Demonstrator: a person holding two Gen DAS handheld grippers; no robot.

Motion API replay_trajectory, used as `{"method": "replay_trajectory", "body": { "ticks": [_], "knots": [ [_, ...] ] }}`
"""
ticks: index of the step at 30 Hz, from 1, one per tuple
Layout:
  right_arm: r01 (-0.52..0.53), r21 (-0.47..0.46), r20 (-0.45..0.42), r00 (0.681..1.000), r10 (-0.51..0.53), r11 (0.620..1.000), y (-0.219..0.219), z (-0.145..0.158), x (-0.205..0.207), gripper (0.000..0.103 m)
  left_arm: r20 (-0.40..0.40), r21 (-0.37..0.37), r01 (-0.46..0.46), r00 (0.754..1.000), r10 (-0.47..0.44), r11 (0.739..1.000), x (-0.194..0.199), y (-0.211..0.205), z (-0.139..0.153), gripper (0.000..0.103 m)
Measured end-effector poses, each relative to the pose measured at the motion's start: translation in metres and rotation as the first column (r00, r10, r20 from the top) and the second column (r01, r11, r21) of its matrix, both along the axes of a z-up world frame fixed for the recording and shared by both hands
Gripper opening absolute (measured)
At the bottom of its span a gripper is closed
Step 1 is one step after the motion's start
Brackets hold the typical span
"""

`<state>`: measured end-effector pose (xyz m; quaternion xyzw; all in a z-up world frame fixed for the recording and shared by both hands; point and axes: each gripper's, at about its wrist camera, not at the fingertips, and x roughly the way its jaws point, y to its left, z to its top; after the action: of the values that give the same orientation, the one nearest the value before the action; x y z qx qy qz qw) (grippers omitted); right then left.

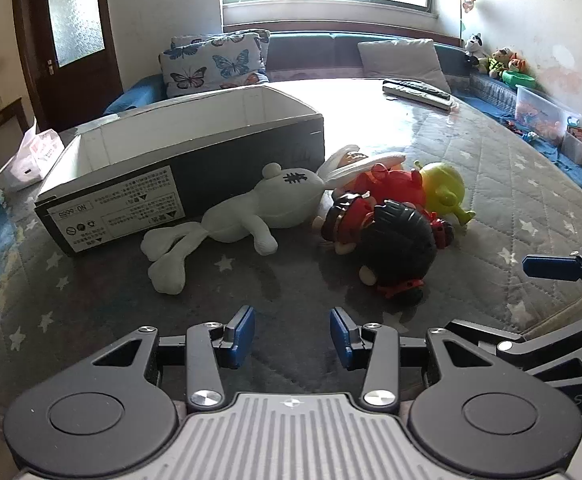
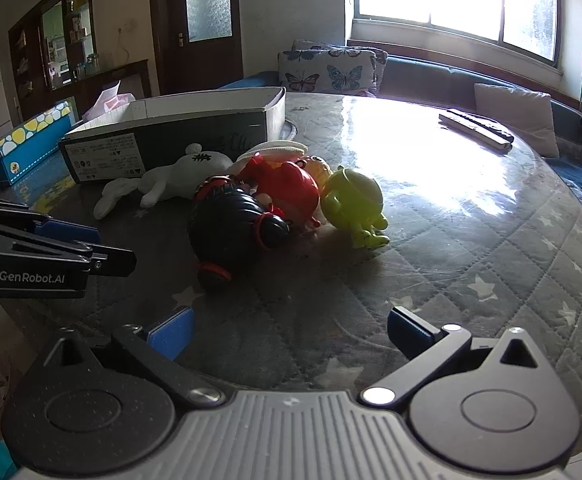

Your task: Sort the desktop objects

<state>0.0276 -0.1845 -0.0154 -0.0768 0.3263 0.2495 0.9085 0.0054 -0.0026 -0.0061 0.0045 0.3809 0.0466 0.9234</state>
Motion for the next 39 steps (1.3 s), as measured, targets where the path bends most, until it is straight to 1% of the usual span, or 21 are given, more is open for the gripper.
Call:
{"method": "replay_trajectory", "body": {
  "ticks": [5,7,17,35,39],
  "knots": [
    [-0.008,-0.007,0.000,1.000,0.008,1.000,-0.004,-0.001,-0.020,0.103,-0.026,-0.024,0.002,1.000,-0.003,1.000,0.001,0.001,0.000,0.044],
    [-0.011,-0.010,0.001,1.000,0.011,1.000,-0.004,-0.001,-0.032,0.103,-0.032,-0.019,0.003,0.999,-0.004,1.000,0.002,0.000,0.000,0.044],
    [-0.018,-0.022,0.000,1.000,0.018,1.000,-0.015,-0.006,-0.109,0.103,-0.051,-0.026,0.006,0.999,-0.007,1.000,0.004,0.001,0.002,0.044],
    [-0.022,-0.032,-0.016,1.000,0.022,0.999,-0.035,-0.018,-0.276,0.103,-0.080,-0.039,0.006,0.997,-0.009,0.999,0.015,0.003,0.003,0.044],
    [-0.020,-0.034,-0.022,1.000,0.020,0.999,-0.037,-0.018,-0.322,0.103,-0.083,-0.045,0.007,0.996,-0.011,0.999,0.017,0.005,0.003,0.044]
  ]
}}
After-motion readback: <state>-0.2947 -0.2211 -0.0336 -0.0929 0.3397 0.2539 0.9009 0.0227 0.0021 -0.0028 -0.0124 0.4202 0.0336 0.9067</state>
